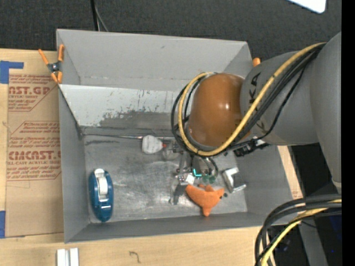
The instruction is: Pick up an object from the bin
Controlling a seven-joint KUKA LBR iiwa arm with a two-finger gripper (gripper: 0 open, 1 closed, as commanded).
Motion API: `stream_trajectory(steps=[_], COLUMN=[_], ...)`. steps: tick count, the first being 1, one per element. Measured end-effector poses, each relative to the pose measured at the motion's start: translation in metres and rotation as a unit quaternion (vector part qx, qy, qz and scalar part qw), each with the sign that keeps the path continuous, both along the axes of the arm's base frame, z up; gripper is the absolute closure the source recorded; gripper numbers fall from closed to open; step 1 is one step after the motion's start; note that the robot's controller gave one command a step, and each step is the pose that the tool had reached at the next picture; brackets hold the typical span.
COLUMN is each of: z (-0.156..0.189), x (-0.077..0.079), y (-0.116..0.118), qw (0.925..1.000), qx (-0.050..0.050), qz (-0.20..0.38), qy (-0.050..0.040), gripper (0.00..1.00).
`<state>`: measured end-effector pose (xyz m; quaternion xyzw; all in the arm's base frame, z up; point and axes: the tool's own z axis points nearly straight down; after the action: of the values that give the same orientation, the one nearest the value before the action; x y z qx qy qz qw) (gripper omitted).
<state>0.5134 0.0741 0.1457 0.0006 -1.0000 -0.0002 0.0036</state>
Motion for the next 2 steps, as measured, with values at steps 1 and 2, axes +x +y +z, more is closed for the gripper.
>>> stream_trajectory(steps=[1, 2], z=[0.004, -0.046], x=[0.002, -0.004], y=[0.0, -0.053], qw=[1.0, 0.9971], qx=[0.0, 0.0], qz=[0.0, 0.076], qy=[-0.0037, -0.0031], gripper=[0.0, 1.0])
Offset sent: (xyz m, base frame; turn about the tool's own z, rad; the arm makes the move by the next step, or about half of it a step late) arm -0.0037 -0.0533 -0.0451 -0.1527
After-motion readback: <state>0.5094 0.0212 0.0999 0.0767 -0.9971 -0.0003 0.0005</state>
